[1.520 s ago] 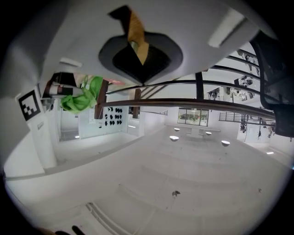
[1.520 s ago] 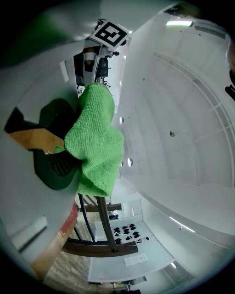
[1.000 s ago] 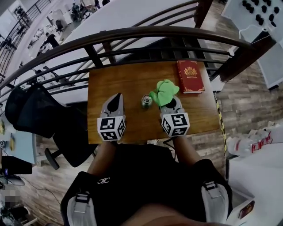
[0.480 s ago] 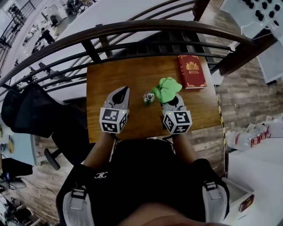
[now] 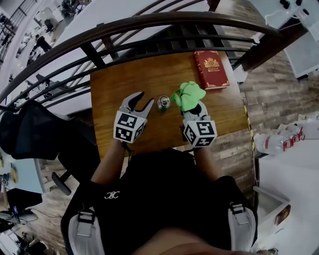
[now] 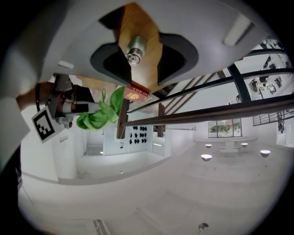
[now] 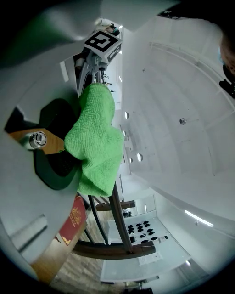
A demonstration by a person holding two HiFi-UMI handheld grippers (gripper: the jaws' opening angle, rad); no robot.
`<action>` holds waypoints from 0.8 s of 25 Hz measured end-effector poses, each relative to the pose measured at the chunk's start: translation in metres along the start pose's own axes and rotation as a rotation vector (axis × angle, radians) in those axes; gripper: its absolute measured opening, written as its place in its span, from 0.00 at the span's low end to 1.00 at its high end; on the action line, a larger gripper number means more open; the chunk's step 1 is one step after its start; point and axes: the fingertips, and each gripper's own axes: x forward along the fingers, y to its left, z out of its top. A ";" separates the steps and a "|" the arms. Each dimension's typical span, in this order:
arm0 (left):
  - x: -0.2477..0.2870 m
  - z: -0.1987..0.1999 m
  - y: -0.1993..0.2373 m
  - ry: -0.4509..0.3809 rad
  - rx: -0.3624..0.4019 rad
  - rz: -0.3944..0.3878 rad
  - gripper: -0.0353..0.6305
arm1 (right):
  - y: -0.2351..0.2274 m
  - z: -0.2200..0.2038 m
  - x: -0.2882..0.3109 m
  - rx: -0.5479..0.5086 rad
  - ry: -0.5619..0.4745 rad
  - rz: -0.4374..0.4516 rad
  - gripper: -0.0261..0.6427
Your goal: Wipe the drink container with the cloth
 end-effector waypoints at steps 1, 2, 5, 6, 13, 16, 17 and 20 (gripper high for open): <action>0.005 -0.002 -0.002 0.013 0.007 -0.017 0.38 | -0.003 -0.001 -0.002 0.000 0.002 -0.011 0.11; 0.010 -0.005 -0.004 0.025 0.013 -0.035 0.39 | -0.006 -0.003 -0.004 0.000 0.004 -0.023 0.11; 0.025 -0.014 -0.013 0.071 0.034 -0.095 0.41 | -0.017 -0.007 -0.010 0.005 0.008 -0.062 0.11; 0.030 -0.018 -0.017 0.091 0.045 -0.117 0.42 | -0.021 -0.009 -0.013 0.008 0.010 -0.075 0.11; 0.066 -0.046 -0.034 0.225 0.132 -0.217 0.46 | -0.039 -0.015 -0.028 0.017 0.020 -0.143 0.11; 0.079 -0.059 -0.040 0.290 0.163 -0.242 0.49 | -0.043 -0.019 -0.032 0.015 0.028 -0.160 0.11; 0.082 -0.063 -0.043 0.312 0.173 -0.250 0.49 | -0.044 -0.020 -0.033 0.016 0.030 -0.167 0.11; 0.091 -0.074 -0.046 0.367 0.208 -0.273 0.52 | -0.048 -0.021 -0.037 0.019 0.036 -0.183 0.11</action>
